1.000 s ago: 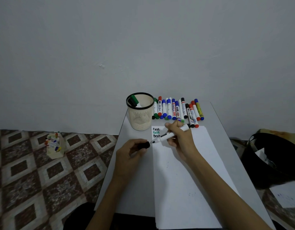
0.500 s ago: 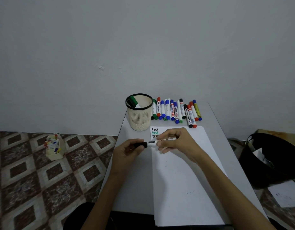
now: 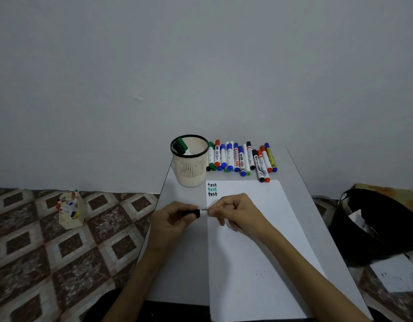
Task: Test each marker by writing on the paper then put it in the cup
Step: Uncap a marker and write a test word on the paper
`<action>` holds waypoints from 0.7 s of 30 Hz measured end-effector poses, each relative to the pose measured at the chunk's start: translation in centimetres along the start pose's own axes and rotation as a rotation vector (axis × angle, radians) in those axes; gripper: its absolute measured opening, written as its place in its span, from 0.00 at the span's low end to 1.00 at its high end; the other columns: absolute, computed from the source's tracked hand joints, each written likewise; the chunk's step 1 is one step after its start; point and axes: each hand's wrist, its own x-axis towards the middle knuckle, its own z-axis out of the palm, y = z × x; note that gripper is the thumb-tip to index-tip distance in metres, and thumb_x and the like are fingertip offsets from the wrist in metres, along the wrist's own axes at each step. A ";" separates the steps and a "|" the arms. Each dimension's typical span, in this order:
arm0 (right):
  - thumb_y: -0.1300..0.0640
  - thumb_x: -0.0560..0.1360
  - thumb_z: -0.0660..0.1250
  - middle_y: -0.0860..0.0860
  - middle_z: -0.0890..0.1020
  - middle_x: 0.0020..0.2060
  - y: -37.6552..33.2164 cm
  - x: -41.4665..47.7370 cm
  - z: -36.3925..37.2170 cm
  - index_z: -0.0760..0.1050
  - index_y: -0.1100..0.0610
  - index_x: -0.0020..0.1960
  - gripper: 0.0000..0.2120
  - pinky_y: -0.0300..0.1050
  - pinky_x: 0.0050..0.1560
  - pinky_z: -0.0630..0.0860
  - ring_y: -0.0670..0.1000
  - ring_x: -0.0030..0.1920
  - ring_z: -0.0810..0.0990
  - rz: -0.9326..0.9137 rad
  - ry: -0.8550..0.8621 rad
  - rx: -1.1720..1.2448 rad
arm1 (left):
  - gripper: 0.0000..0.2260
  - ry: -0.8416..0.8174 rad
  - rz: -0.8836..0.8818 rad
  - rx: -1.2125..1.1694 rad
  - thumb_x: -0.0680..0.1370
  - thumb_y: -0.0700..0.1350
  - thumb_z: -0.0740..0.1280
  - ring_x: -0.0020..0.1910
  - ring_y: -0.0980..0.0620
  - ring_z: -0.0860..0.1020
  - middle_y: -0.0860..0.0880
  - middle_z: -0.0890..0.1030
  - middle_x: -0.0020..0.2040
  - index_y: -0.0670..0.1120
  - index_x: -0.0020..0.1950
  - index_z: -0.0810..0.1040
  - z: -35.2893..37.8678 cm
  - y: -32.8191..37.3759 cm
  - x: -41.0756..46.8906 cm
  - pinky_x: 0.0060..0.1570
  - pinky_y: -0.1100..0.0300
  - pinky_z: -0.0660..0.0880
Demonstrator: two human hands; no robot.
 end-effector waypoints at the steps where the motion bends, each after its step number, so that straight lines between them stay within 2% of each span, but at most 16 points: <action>1: 0.59 0.74 0.70 0.59 0.79 0.31 0.2 -0.1 -0.1 0.84 0.61 0.48 0.06 0.41 0.24 0.61 0.50 0.22 0.64 0.009 -0.005 0.010 | 0.09 -0.006 0.006 0.006 0.69 0.30 0.71 0.44 0.53 0.82 0.50 0.84 0.43 0.41 0.47 0.83 0.0 -0.1 0.0 0.48 0.63 0.77; 5: 0.58 0.74 0.71 0.57 0.83 0.34 0.0 0.3 -0.6 0.83 0.59 0.49 0.06 0.39 0.25 0.68 0.53 0.25 0.73 0.028 -0.036 -0.087 | 0.09 0.006 0.006 0.010 0.69 0.31 0.71 0.44 0.53 0.82 0.50 0.84 0.43 0.41 0.47 0.83 0.3 -0.1 0.1 0.48 0.63 0.77; 7: 0.55 0.73 0.72 0.53 0.85 0.37 -0.7 0.7 -0.6 0.84 0.55 0.50 0.08 0.40 0.31 0.75 0.51 0.31 0.78 -0.014 -0.066 -0.249 | 0.09 0.027 0.007 0.008 0.70 0.32 0.71 0.45 0.53 0.82 0.50 0.84 0.44 0.41 0.48 0.82 0.3 -0.1 0.1 0.48 0.64 0.77; 9: 0.50 0.71 0.73 0.48 0.85 0.43 -1.4 1.3 -0.6 0.83 0.50 0.52 0.11 0.45 0.41 0.79 0.48 0.39 0.80 -0.066 -0.087 -0.519 | 0.09 0.032 0.020 0.017 0.71 0.32 0.71 0.45 0.54 0.82 0.50 0.84 0.44 0.41 0.49 0.82 0.3 0.0 -0.1 0.47 0.65 0.77; 12: 0.44 0.70 0.72 0.44 0.81 0.46 -2.7 2.3 -0.9 0.82 0.47 0.53 0.13 0.46 0.45 0.76 0.46 0.44 0.76 -0.143 -0.077 -0.920 | 0.10 0.063 -0.001 0.021 0.71 0.33 0.71 0.46 0.55 0.82 0.51 0.84 0.44 0.42 0.50 0.81 0.8 0.3 -0.2 0.48 0.65 0.77; 15: 0.47 0.71 0.73 0.45 0.80 0.43 -4.0 3.6 -1.6 0.82 0.50 0.54 0.13 0.39 0.43 0.71 0.44 0.43 0.74 -0.173 -0.044 -1.060 | 0.14 0.083 -0.009 0.167 0.72 0.38 0.71 0.51 0.60 0.79 0.53 0.81 0.51 0.47 0.56 0.78 1.3 -0.5 -0.1 0.53 0.66 0.74; 17: 0.51 0.71 0.73 0.45 0.81 0.44 -5.3 4.5 -2.6 0.82 0.53 0.55 0.13 0.36 0.41 0.70 0.41 0.40 0.74 -0.205 0.070 -0.974 | 0.16 0.065 0.002 0.302 0.73 0.46 0.69 0.56 0.59 0.75 0.54 0.78 0.57 0.48 0.60 0.76 1.3 -1.3 0.1 0.59 0.62 0.71; 19: 0.54 0.70 0.75 0.49 0.83 0.43 -7.1 5.4 -3.5 0.82 0.56 0.54 0.14 0.40 0.41 0.75 0.45 0.40 0.77 -0.285 0.275 -0.694 | 0.19 0.011 0.009 0.391 0.73 0.53 0.64 0.61 0.57 0.71 0.54 0.75 0.61 0.47 0.62 0.75 1.5 -1.9 0.1 0.66 0.55 0.66; 21: 0.55 0.70 0.75 0.50 0.82 0.40 -9.1 6.3 -3.9 0.81 0.58 0.51 0.11 0.42 0.42 0.78 0.51 0.40 0.80 -0.384 0.476 -0.402 | 0.24 -0.058 0.028 0.494 0.74 0.59 0.57 0.65 0.60 0.66 0.55 0.72 0.64 0.48 0.64 0.73 1.8 -2.1 0.1 0.72 0.54 0.57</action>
